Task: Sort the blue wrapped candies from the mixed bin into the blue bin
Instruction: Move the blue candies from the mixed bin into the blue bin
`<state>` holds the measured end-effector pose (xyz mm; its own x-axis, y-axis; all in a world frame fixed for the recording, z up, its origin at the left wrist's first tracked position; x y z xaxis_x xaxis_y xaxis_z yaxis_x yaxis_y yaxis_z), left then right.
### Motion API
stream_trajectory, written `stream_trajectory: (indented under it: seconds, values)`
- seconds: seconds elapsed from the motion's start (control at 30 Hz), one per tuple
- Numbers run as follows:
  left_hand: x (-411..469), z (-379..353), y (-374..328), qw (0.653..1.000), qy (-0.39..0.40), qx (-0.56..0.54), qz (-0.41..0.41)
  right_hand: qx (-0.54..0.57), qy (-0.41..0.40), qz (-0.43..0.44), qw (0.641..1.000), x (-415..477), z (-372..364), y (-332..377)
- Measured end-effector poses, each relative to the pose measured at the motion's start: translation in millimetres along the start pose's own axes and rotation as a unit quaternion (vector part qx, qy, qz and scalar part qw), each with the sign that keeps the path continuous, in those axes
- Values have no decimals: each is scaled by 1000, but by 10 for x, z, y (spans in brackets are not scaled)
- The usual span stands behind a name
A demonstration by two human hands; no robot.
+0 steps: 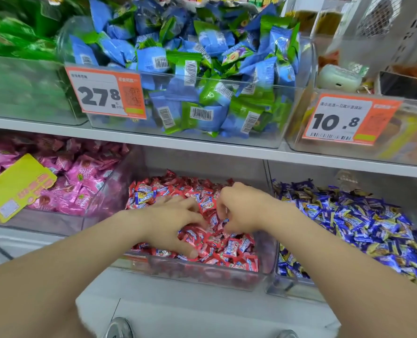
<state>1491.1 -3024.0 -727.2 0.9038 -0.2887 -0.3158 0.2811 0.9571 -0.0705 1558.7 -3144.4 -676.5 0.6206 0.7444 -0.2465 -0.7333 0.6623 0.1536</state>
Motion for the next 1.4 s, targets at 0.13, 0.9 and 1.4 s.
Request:
stream_trajectory:
  seconds: [0.13, 0.9, 1.4]
  values:
    - [30, 169, 138, 994, -20, 77, 81, 67, -7, 91, 994, 66, -143, 271]
    - [-475, 202, 661, 978, 18, -38, 202, 46, -24, 120, 991, 438, -428, 610]
    - [-370, 31, 411, 966, 138, -37, 216, 205, -62, -12, 977, 93, 110, 19]
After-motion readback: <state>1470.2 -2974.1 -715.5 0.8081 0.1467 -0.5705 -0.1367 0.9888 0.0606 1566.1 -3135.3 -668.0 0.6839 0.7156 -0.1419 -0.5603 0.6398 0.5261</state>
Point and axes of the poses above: each hand's wrist, its own x-axis towards the middle knuckle, its own z-axis out of the back of the hand, y = z × x, the point moved 8 cm from there along x, towards the middle knuckle, and after that the axes turned 4 degrees about x, right-handed, at the moved point
